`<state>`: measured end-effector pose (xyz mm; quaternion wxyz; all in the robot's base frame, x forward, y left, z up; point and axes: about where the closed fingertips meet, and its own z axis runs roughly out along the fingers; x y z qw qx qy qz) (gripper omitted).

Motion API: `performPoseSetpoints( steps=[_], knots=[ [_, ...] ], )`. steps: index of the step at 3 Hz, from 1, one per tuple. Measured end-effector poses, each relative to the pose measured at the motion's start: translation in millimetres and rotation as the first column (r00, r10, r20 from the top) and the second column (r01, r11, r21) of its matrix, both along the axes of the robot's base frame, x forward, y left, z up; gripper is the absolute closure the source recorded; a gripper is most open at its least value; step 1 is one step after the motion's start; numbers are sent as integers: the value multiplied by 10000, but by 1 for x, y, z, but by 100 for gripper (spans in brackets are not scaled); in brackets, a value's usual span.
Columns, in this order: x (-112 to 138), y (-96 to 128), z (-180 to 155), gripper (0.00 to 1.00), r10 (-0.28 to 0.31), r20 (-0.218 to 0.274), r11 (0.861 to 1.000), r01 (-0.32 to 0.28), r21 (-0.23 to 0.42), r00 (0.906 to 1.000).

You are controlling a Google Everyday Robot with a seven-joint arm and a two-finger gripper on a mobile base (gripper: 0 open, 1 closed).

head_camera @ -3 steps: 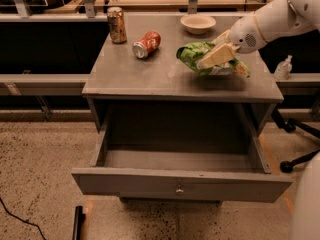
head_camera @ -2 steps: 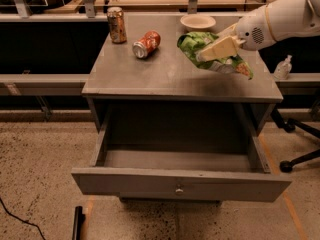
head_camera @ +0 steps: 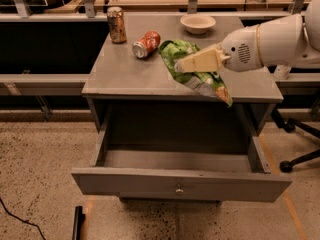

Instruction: Place green rice chip bag into top drawer

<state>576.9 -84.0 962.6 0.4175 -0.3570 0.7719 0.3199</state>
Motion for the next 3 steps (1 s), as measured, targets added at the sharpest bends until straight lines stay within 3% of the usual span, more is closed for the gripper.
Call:
performPoseSetpoints(
  steps=[1, 2, 3],
  knots=[
    [-39, 26, -31, 100, 45, -1179, 9985, 20, 549, 9930],
    [-66, 42, -58, 100, 61, -1991, 9974, 82, 711, 9800],
    [-73, 53, -81, 100, 239, -2281, 9979, -94, 643, 9734]
  ],
)
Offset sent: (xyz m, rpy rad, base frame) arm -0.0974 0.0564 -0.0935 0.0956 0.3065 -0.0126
